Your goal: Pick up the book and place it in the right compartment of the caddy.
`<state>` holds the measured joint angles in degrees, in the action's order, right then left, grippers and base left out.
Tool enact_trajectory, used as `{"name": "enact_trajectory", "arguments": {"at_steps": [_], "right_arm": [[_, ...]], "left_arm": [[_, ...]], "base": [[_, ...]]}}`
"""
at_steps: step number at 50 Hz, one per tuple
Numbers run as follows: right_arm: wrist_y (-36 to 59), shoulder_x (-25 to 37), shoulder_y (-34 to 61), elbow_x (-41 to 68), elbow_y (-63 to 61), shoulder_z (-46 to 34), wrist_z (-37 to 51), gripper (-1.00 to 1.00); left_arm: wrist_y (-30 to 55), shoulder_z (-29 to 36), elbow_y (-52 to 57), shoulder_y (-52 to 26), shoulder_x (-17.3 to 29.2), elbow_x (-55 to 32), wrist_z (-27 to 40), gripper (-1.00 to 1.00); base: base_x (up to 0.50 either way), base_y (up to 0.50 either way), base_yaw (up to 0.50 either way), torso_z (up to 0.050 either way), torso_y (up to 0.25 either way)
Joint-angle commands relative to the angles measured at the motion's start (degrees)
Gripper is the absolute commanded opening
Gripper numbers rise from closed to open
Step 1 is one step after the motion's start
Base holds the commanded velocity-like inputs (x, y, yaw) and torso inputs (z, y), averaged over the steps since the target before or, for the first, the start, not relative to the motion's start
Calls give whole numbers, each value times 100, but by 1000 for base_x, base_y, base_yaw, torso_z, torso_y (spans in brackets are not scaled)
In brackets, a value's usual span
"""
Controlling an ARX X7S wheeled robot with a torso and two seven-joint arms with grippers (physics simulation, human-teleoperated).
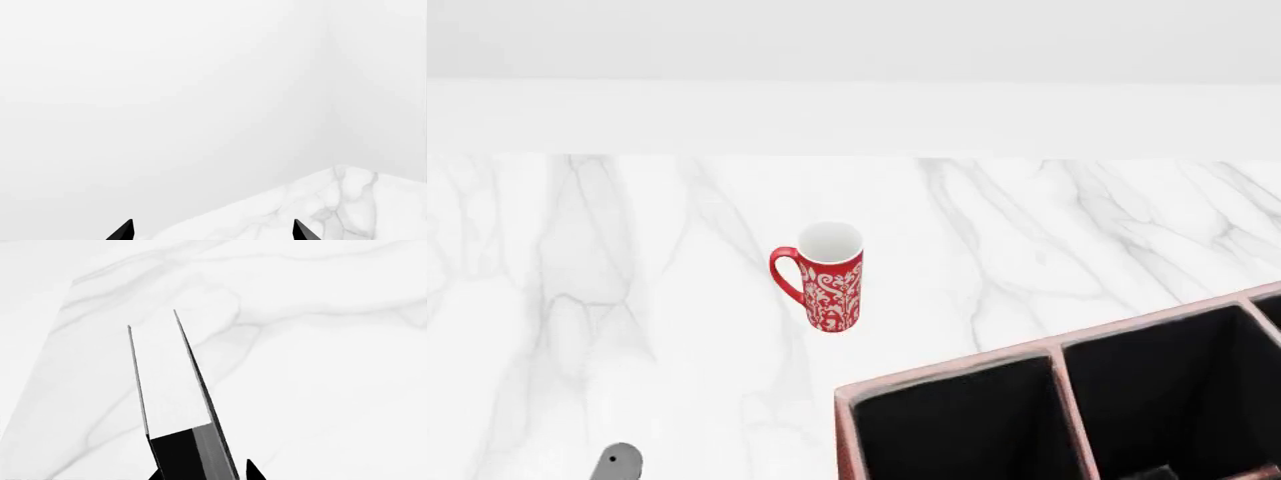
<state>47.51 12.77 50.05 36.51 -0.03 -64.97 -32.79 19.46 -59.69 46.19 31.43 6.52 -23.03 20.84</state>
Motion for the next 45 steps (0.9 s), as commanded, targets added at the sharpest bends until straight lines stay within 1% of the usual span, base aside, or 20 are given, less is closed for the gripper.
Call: {"name": "enact_trajectory", "arguments": {"at_steps": [1,13,18,27,36,45], "right_arm": [[-119,24,-44,-8,-20,-25,-1,-100],[-168,14,-62,13,-48,50,106,-100],[-137,31,-16,65,-170,201,258,-100],[227,53,235,497,-665,1139,1091,-100],[487,154,447,630,-1030,1368,1397,-100],[1294,143,870,1253,-1349,1968,1915,-100]], "left_arm": [[1,20,6,1,16,-3,19,100],[10,14,19,8,33,-29,37,100],[-10,57,-3,-4,32,-3,40,100],[-33,94,-31,-2,36,18,37,100],[-50,114,-42,3,36,12,35,100],[-77,117,-48,13,30,2,35,100]], "base": [[0,0,0,0,0],[0,0,0,0,0],[0,0,0,0,0],[0,0,0,0,1],[0,0,0,0,0],[0,0,0,0,1]]}}
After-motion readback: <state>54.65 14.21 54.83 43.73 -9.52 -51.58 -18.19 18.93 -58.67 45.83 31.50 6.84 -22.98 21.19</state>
